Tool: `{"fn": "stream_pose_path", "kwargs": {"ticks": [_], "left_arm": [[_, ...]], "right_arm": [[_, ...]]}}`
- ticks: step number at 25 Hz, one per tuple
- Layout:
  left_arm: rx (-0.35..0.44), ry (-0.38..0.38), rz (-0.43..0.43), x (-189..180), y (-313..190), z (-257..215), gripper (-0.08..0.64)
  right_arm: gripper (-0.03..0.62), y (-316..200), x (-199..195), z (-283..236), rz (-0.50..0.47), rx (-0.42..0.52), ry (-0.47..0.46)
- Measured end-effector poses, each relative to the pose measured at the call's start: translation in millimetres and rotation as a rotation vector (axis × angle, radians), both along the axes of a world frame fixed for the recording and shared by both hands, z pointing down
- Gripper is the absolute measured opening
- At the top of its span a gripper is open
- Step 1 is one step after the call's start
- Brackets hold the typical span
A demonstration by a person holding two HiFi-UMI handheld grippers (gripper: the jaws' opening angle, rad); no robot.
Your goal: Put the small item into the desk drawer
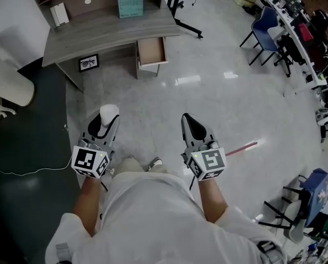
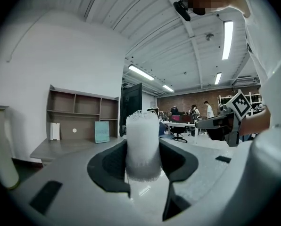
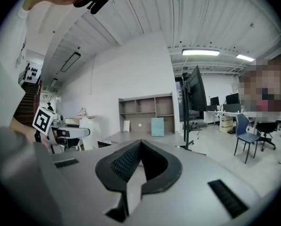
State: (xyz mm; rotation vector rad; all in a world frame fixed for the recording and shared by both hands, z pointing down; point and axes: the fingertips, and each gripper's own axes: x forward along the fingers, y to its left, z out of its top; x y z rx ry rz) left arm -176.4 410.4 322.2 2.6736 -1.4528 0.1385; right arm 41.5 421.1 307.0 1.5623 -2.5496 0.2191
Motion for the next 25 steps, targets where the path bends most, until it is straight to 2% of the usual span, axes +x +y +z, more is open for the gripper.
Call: {"fn": "stream_pose_path", "kwargs": {"ticks": [8,13,19,25], "left_arm": [[-0.015,-0.002,-0.007,18,-16,10,0.187],[-0.055,0.016,-0.020,13,-57,26,0.187],[-0.056,0.048,-0.001,8,-152,35,0.187],[-0.058,0.082,0.055,-4,-261,32,0.187]], "right_arm": [[-0.002,-20,23,26,0.002,-0.063,0.001],[-0.002,-63,16,30,-0.011,-0.070,0.010],[-0.002,-146,4,35,-0.011,-0.084,0.081],[-0.002,-251,-24,9,-0.011,-0.047,0.180]]}}
